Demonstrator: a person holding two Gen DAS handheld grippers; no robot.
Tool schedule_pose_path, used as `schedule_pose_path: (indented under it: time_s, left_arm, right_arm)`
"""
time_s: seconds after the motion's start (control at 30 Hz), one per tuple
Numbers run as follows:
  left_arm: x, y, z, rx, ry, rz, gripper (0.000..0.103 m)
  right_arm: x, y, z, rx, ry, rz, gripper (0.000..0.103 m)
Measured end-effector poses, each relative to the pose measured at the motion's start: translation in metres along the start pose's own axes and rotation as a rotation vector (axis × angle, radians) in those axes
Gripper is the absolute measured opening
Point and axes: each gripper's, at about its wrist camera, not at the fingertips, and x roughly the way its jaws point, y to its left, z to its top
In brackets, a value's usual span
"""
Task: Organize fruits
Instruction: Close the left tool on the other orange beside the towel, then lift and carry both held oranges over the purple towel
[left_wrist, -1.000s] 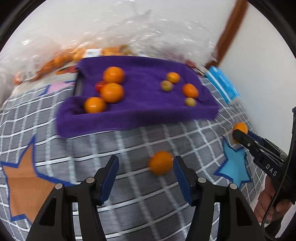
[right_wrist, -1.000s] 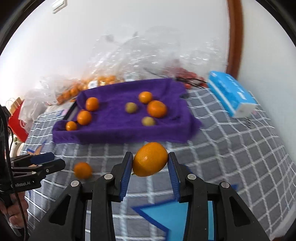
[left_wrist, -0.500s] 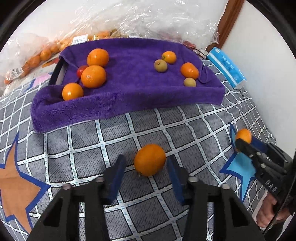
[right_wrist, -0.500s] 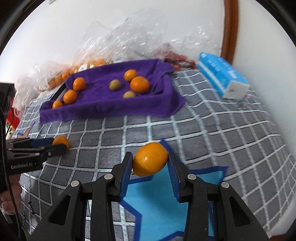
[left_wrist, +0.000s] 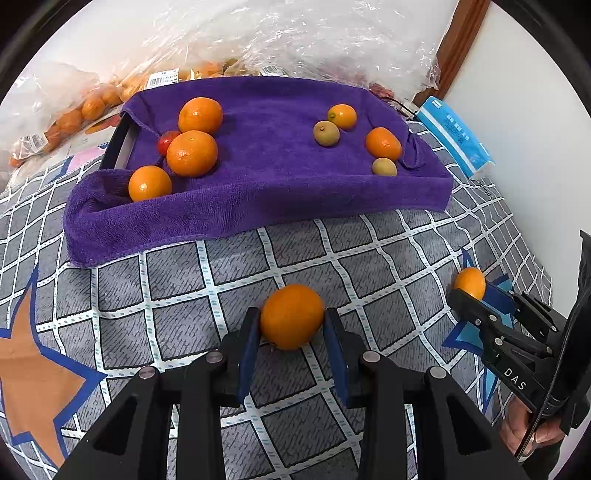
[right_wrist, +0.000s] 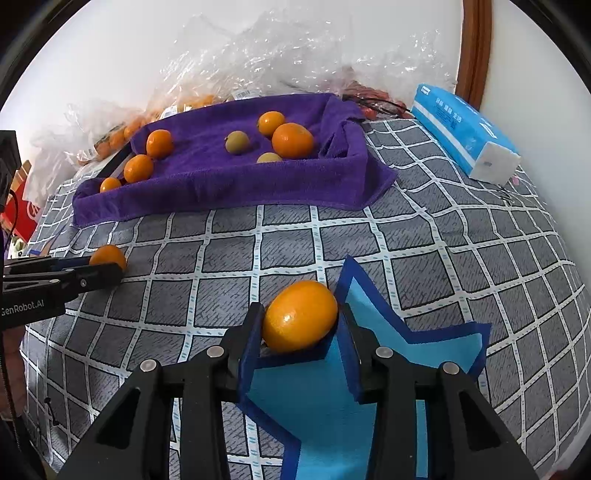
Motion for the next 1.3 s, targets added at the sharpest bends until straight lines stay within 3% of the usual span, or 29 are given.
schedule_pose_path:
  time_s: [0.87,1.3]
  left_arm:
    - [-0.004,0.006,-0.001,-0.044,-0.002,-0.037,0.033]
    - [-0.044,0.016,-0.012,-0.094,-0.044,-0.028,0.033]
  right_arm:
    - [0.000,0.006,0.000,0.013,-0.012,0.000,0.039]
    - [-0.032,0.032,0.016,-0.021,-0.069,0.033,0.039]
